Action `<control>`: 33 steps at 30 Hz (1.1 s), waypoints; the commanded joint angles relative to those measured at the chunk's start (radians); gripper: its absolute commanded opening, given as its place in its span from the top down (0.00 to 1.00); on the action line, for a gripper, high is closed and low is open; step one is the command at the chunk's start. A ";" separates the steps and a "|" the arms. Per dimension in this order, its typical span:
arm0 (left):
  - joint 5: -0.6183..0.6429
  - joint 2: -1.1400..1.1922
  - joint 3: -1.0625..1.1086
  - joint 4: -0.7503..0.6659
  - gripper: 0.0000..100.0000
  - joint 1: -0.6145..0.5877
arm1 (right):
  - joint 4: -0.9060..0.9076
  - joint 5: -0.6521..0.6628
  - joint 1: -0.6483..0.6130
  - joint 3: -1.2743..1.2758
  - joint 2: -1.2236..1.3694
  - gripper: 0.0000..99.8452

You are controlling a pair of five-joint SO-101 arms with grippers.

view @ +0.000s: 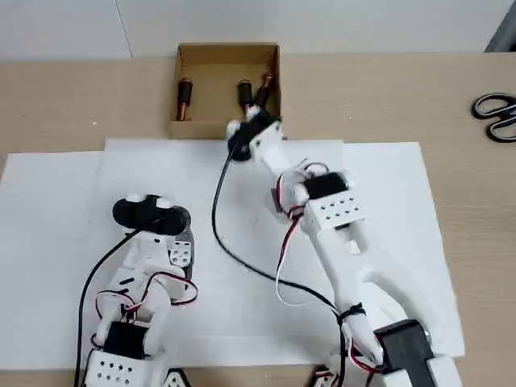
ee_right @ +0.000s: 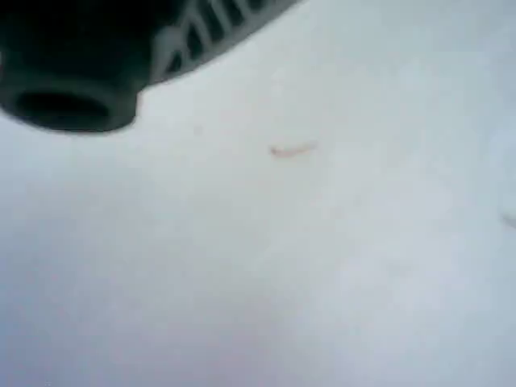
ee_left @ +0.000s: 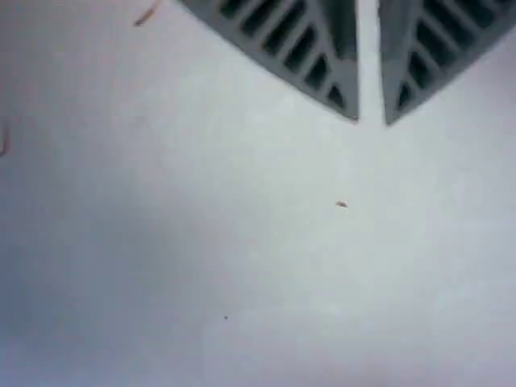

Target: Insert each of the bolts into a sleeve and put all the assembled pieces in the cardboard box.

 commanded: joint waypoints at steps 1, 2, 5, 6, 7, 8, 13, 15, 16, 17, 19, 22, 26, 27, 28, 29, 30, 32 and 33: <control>0.002 -0.009 -0.004 0.003 0.99 0.000 | 0.079 -0.135 -0.001 -0.121 -0.005 1.00; 0.002 -0.009 -0.004 0.003 0.99 0.000 | 0.101 -0.175 0.001 -0.143 -0.005 1.00; 0.002 -0.009 -0.004 0.003 0.99 0.000 | 0.154 -0.311 0.001 -0.198 -0.005 1.00; 0.002 -0.009 -0.004 0.003 0.99 0.000 | 0.170 -0.351 0.001 -0.212 -0.005 1.00; 0.002 -0.009 -0.004 0.003 0.99 0.000 | 0.183 -0.382 0.001 -0.229 -0.005 1.00; 0.002 -0.009 -0.004 0.003 0.99 0.000 | 0.197 -0.407 0.001 -0.245 -0.005 1.00; 0.002 -0.009 -0.004 0.003 0.99 0.000 | 0.254 -0.459 0.007 -0.330 -0.039 1.00; 0.002 -0.009 -0.004 0.002 0.99 0.000 | 0.251 -0.454 0.004 -0.331 -0.088 1.00; 0.003 -0.009 -0.015 0.005 0.99 -0.005 | 0.251 -0.454 0.004 -0.331 -0.110 1.00; 0.014 -0.005 -0.038 0.026 0.99 -0.006 | 0.255 -0.451 0.004 -0.330 -0.130 1.00; 0.034 -0.002 -0.136 0.114 0.99 -0.012 | 0.275 -0.450 0.015 -0.301 -0.168 1.00; 0.034 0.020 -0.314 0.244 0.99 -0.011 | 0.297 -0.408 0.059 -0.195 -0.219 1.00; 0.035 0.195 -0.492 0.351 0.99 -0.012 | 0.289 -0.387 0.117 -0.043 -0.349 1.00; 0.037 0.255 -0.538 0.365 0.99 -0.012 | 0.289 -0.387 0.125 -0.014 -0.386 1.00; 0.037 0.310 -0.587 0.373 0.99 -0.012 | 0.289 -0.385 0.127 0.014 -0.424 1.00; 0.037 0.362 -0.641 0.381 0.99 -0.012 | 0.289 -0.382 0.127 0.041 -0.461 1.00; 0.037 0.413 -0.697 0.387 0.99 -0.012 | 0.289 -0.364 0.127 0.072 -0.498 1.00; 0.038 0.505 -0.799 0.417 0.99 -0.006 | 0.289 -0.331 0.128 0.135 -0.570 1.00; 0.038 0.549 -0.848 0.440 0.99 -0.006 | 0.289 -0.325 0.128 0.163 -0.605 1.00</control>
